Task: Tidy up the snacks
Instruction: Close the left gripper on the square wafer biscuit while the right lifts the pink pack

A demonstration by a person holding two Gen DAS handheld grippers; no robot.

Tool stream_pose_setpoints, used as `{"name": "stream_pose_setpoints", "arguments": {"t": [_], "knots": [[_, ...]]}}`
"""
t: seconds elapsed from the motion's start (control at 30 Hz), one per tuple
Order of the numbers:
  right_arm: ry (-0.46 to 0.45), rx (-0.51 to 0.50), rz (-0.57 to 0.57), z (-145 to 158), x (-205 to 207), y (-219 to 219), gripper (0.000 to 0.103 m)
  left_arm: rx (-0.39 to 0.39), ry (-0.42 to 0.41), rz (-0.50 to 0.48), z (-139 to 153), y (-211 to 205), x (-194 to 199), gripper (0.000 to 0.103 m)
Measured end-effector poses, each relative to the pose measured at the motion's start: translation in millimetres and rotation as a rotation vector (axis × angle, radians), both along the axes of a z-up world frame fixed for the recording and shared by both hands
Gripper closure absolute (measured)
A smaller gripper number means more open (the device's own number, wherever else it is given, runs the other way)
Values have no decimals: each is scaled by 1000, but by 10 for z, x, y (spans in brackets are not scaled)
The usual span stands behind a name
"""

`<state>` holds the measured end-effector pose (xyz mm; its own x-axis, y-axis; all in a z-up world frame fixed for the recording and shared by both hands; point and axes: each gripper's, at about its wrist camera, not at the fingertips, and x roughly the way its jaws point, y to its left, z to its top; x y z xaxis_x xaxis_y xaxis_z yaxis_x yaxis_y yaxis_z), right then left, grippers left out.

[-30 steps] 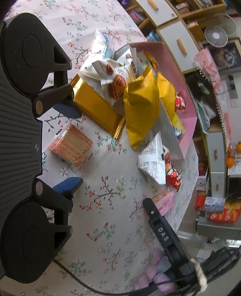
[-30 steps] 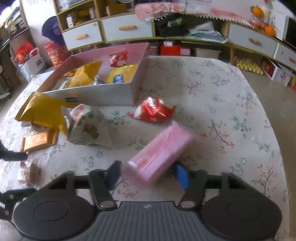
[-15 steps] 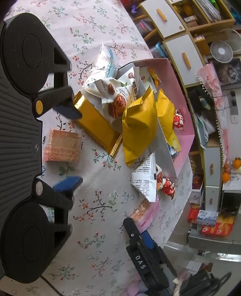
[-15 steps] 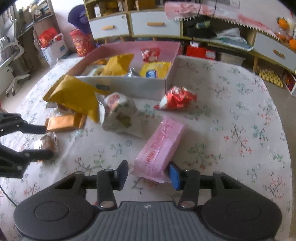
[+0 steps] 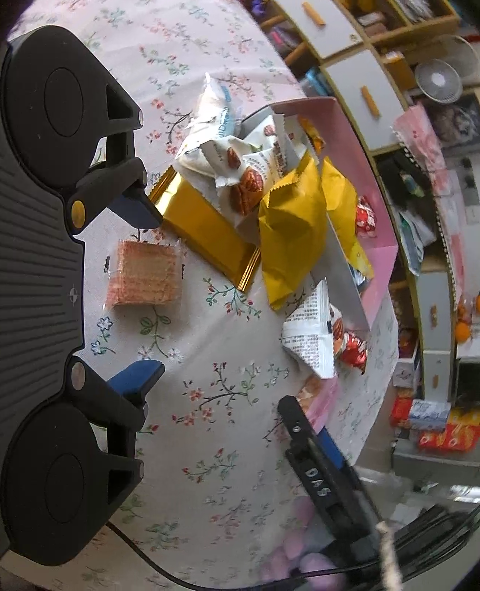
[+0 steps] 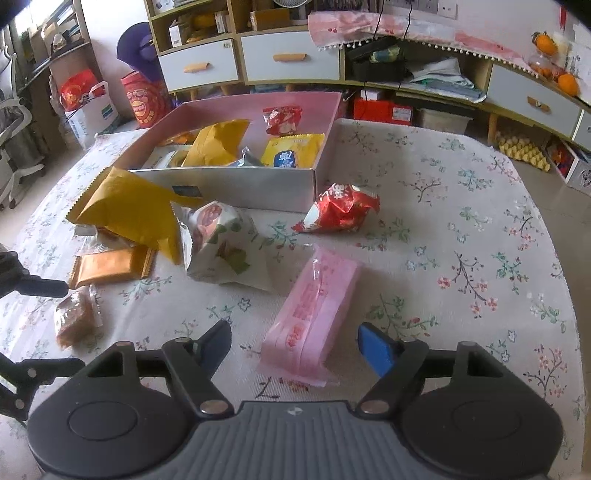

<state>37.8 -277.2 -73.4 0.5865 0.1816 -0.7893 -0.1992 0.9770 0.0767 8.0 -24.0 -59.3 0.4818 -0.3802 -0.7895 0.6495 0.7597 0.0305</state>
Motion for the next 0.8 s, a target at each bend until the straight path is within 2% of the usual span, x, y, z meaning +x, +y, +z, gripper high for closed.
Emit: {"name": "stream_pose_setpoints", "arguments": {"t": [0.13, 0.2, 0.23, 0.27, 0.3, 0.6, 0.8], "knots": [[-31, -25, -12, -56, 14, 43, 50, -34, 39, 53, -46, 4, 48, 42], [-36, -38, -15, -78, 24, 60, 66, -32, 41, 74, -66, 1, 50, 51], [-43, -43, -16, -74, 22, 64, 69, -29, 33, 82, -61, 1, 45, 58], [-46, -41, -11, -63, 21, 66, 78, -30, 32, 91, -53, 7, 47, 68], [-42, -34, -6, -50, 27, 63, 86, -35, 35, 103, -47, 20, 56, 71], [-16, -16, -39, 78, 1, 94, 86, -62, 73, 205, -10, 117, 131, 71], [-6, 4, -73, 183, -61, 69, 86, -75, 66, 235, 52, 130, 153, 71]]}}
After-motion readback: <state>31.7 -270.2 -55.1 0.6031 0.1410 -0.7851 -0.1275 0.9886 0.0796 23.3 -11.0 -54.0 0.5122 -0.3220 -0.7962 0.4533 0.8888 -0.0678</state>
